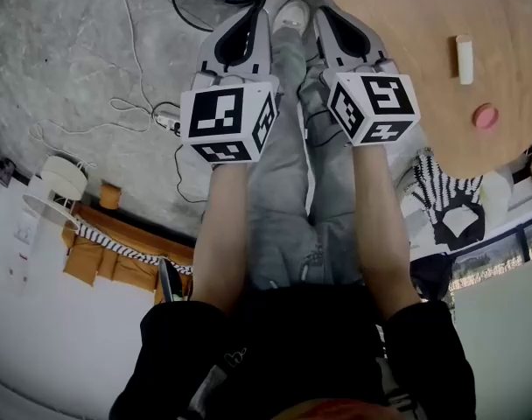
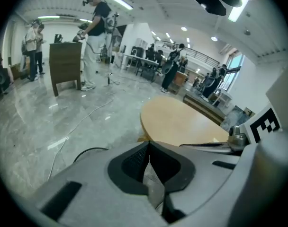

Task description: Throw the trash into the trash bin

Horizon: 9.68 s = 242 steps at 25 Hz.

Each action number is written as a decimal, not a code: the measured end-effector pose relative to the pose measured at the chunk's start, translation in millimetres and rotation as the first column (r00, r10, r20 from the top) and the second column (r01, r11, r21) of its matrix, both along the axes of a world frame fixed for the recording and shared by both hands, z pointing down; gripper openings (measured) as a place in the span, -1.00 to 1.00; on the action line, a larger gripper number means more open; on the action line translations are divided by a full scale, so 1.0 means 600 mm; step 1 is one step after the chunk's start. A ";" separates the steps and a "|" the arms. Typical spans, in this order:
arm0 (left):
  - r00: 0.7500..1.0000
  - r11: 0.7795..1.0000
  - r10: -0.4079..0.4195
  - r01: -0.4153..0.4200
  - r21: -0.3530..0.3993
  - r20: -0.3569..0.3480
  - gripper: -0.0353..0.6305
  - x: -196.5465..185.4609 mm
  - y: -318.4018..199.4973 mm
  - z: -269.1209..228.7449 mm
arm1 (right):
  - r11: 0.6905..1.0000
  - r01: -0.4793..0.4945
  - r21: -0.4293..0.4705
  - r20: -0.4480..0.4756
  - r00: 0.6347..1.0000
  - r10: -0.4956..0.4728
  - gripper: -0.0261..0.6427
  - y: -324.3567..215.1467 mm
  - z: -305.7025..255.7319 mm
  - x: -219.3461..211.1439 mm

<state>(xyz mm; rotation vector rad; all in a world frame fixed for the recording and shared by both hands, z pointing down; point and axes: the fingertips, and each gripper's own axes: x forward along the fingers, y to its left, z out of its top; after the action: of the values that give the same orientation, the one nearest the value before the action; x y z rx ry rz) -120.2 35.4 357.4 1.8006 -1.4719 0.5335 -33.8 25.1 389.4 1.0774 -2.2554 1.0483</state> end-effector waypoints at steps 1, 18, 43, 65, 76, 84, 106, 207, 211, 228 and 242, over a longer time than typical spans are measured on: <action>0.999 0.999 0.035 -0.035 0.004 -0.002 -0.86 0.020 -0.010 -0.006 | 0.999 -0.042 0.006 -0.006 0.999 0.042 -0.89 -0.007 -0.007 0.026; 0.868 0.869 0.494 -0.494 0.007 -0.040 -0.86 0.425 -0.028 -0.031 | 0.810 -0.586 0.035 -0.035 0.809 0.587 -0.89 0.031 -0.042 0.468; 0.802 0.801 0.597 -0.598 -0.037 -0.020 -0.86 0.524 -0.009 0.002 | 0.738 -0.657 -0.154 0.168 0.719 0.675 -0.80 0.019 0.042 0.552; 0.965 0.965 0.260 -0.260 0.010 0.028 -0.86 0.245 -0.002 -0.039 | 0.929 -0.366 -0.057 0.308 0.879 0.365 -0.89 -0.026 -0.089 0.278; 0.995 0.998 -0.065 0.065 0.001 0.072 -0.86 0.032 0.060 -0.029 | 0.999 -0.011 -0.047 0.288 0.957 0.024 -0.89 -0.010 -0.085 0.048; 0.967 0.969 -0.244 0.246 -0.026 0.068 -0.86 -0.068 0.102 -0.002 | 0.979 0.192 -0.073 0.237 0.956 -0.170 -0.89 0.012 -0.029 -0.070; 0.895 0.878 -0.443 0.445 -0.173 0.056 -0.86 -0.192 0.172 0.167 | 0.925 0.325 -0.195 0.065 0.946 -0.318 -0.88 0.049 0.233 -0.231; 0.999 0.997 0.019 -0.017 -0.076 0.036 -0.86 0.109 0.047 0.009 | 0.990 -0.112 0.081 -0.140 0.982 0.123 -0.88 -0.008 -0.057 0.269; 0.994 0.991 -0.094 0.099 -0.091 0.058 -0.86 0.008 0.069 0.009 | 0.998 0.005 0.062 -0.100 0.995 0.001 -0.88 -0.008 -0.067 0.157; 0.913 0.902 -0.406 0.409 -0.141 0.048 -0.86 -0.245 0.122 0.062 | 0.906 0.410 -0.110 0.000 0.911 -0.412 -0.88 0.041 0.058 -0.203; 0.907 0.887 -0.419 0.417 -0.199 0.035 -0.86 -0.290 0.105 0.171 | 0.836 0.506 -0.212 0.026 0.858 -0.513 -0.88 0.052 0.245 -0.309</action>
<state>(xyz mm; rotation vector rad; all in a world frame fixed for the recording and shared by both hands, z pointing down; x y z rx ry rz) -293.9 98.5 459.9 1.2739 -1.6742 0.4338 -219.3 56.1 536.3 0.3593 -2.1620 0.9929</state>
